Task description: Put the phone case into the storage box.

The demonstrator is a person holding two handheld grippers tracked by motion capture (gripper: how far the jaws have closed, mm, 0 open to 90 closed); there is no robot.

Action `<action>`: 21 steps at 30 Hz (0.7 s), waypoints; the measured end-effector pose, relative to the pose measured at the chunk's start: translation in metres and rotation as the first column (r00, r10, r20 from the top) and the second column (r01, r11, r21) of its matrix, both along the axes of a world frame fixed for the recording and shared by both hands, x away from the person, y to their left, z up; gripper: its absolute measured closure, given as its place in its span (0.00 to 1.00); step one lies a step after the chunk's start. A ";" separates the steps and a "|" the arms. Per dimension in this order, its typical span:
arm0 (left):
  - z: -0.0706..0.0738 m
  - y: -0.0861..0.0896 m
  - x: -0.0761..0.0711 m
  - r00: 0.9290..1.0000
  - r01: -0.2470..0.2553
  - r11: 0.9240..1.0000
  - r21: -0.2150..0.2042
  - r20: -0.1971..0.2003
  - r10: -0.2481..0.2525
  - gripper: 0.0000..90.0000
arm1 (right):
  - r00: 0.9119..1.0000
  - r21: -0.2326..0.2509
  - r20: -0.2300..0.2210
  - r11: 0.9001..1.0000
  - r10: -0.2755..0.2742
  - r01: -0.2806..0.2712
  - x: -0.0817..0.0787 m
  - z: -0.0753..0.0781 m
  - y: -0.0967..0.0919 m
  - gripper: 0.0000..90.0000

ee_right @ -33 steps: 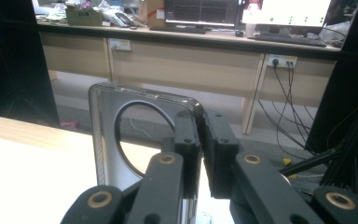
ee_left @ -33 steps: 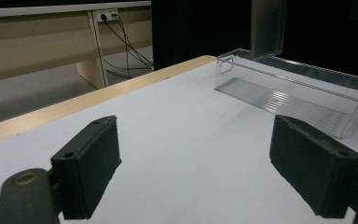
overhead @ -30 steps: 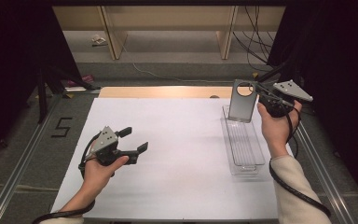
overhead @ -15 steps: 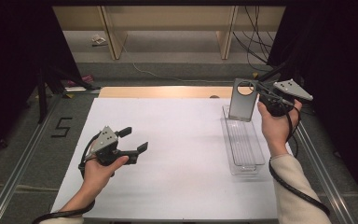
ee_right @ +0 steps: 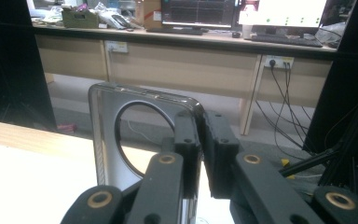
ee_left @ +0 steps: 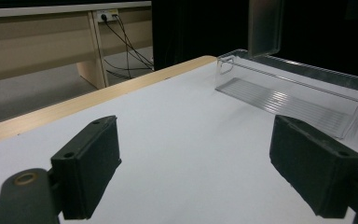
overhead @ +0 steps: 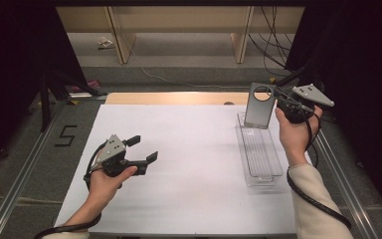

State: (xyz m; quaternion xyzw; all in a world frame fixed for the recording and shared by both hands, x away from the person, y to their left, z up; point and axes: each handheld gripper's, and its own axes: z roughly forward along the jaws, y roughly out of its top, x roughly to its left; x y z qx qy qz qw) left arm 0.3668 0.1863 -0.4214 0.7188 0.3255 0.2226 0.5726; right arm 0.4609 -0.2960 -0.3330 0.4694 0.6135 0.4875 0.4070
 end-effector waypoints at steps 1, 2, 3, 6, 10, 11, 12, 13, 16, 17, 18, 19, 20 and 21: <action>0.000 0.000 0.000 1.000 0.000 1.000 0.000 0.000 0.000 0.17 | 1.000 0.000 0.001 1.000 -0.001 0.001 0.000 0.000 0.000 0.95; 0.000 0.000 0.000 1.000 -0.001 1.000 -0.001 0.000 0.001 0.17 | 1.000 0.001 -0.001 1.000 -0.001 0.001 0.000 0.000 0.000 0.95; 0.000 0.000 0.000 1.000 -0.002 1.000 -0.001 0.001 0.002 0.17 | 1.000 0.001 -0.001 1.000 -0.001 0.001 0.001 0.000 0.000 0.95; 0.000 0.000 0.000 1.000 -0.002 1.000 -0.001 0.001 0.002 0.17 | 1.000 0.001 0.000 1.000 -0.004 0.004 0.001 0.000 -0.001 0.95; 0.000 0.000 0.000 1.000 -0.001 1.000 0.000 0.000 0.001 0.17 | 1.000 0.005 0.000 1.000 -0.006 0.006 0.002 0.000 -0.002 0.95; 0.000 0.000 0.000 1.000 -0.002 1.000 -0.001 0.000 0.002 0.17 | 1.000 0.005 0.000 1.000 -0.007 0.007 0.002 0.000 -0.002 0.95; 0.000 0.000 0.000 1.000 -0.002 1.000 -0.001 0.000 0.002 0.17 | 1.000 0.005 0.001 1.000 -0.008 0.008 0.003 0.000 -0.002 0.95; 0.000 0.000 0.000 1.000 -0.002 1.000 -0.001 0.000 0.002 0.17 | 1.000 0.007 0.000 1.000 -0.007 0.007 0.003 0.000 -0.002 0.95; 0.000 0.000 0.000 1.000 -0.003 1.000 -0.002 0.000 0.003 0.17 | 1.000 0.009 0.000 1.000 -0.007 0.007 0.004 0.000 -0.002 0.95; 0.000 0.000 0.000 1.000 -0.003 1.000 -0.002 0.000 0.003 0.17 | 1.000 0.009 0.000 1.000 -0.007 0.007 0.004 0.000 -0.002 0.95; 0.000 0.000 0.000 1.000 -0.004 1.000 -0.003 0.001 0.004 0.17 | 1.000 0.008 0.000 1.000 -0.007 0.007 0.005 -0.001 -0.001 0.95; 0.000 0.000 0.000 1.000 -0.004 1.000 -0.003 0.001 0.004 0.17 | 1.000 0.007 0.001 1.000 -0.008 0.008 0.005 0.000 -0.001 0.95; 0.000 0.000 0.000 1.000 -0.004 1.000 -0.003 0.000 0.004 0.17 | 1.000 0.008 0.000 1.000 -0.007 0.007 0.005 0.000 -0.001 0.95; 0.000 0.000 0.000 1.000 -0.004 1.000 -0.003 0.000 0.004 0.17 | 1.000 0.008 0.001 1.000 -0.008 0.008 0.005 0.000 -0.001 0.95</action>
